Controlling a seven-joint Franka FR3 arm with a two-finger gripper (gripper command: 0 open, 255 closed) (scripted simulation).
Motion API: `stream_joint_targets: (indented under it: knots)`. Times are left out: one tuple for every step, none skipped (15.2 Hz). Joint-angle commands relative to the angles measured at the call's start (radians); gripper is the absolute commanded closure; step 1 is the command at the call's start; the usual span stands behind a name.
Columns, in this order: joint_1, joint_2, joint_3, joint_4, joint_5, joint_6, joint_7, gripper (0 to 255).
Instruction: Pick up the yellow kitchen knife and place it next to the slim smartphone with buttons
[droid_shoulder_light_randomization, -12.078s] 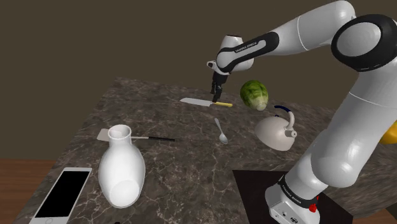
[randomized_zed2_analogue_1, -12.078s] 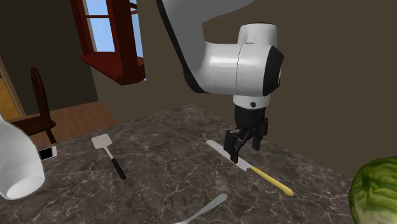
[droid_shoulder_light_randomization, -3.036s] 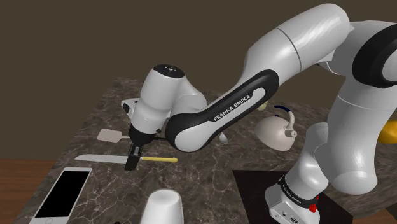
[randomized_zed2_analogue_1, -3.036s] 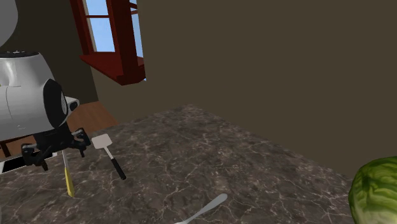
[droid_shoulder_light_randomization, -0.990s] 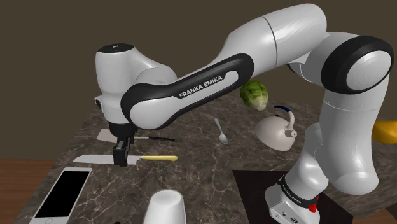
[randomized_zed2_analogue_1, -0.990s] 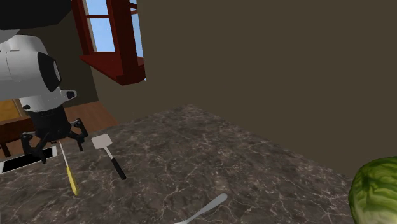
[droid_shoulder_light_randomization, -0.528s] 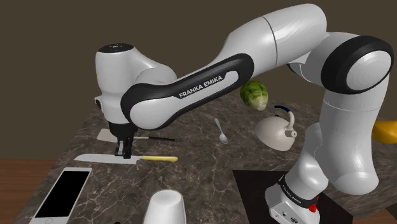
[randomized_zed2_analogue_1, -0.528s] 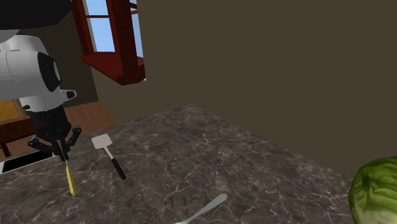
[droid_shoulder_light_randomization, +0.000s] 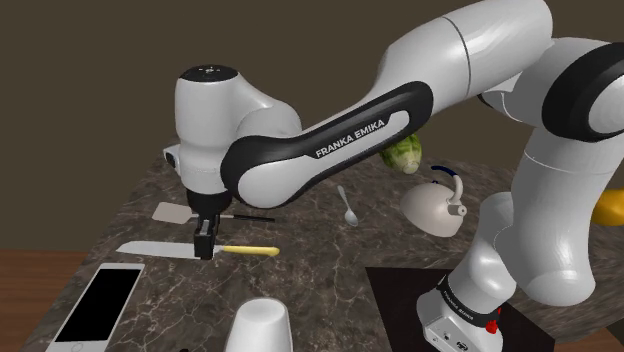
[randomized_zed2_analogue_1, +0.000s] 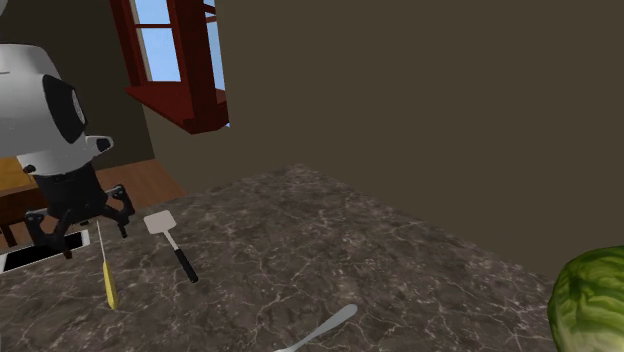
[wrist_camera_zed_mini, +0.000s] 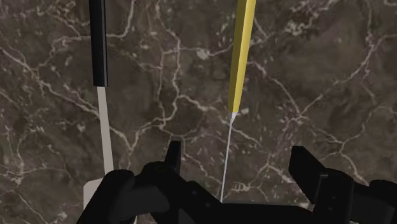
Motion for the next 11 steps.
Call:
stream_joint_targets:
  knots:
    - [-0.001, -0.079, 0.0, -0.099, -0.016, 0.056, 0.001, 0]
    - [-0.001, -0.071, -0.001, -0.103, -0.019, 0.067, 0.003, 0]
    - [-0.001, -0.063, -0.003, -0.106, -0.022, 0.079, 0.005, 0]
    - [0.0, -0.055, -0.004, -0.109, -0.025, 0.09, 0.007, 0]
    - [0.0, -0.047, -0.005, -0.112, -0.028, 0.101, 0.009, 0]
    - [0.001, -0.039, -0.006, -0.115, -0.031, 0.112, 0.011, 0]
    - [0.001, -0.03, -0.008, -0.118, -0.035, 0.123, 0.013, 0]
    - [0.002, -0.016, -0.01, -0.121, -0.04, 0.14, 0.016, 0]
    - [0.002, -0.016, -0.01, -0.122, -0.04, 0.14, 0.016, 0]
    - [0.002, -0.016, -0.01, -0.122, -0.04, 0.14, 0.016, 0]
    - [0.002, -0.016, -0.01, -0.121, -0.04, 0.14, 0.016, 0]
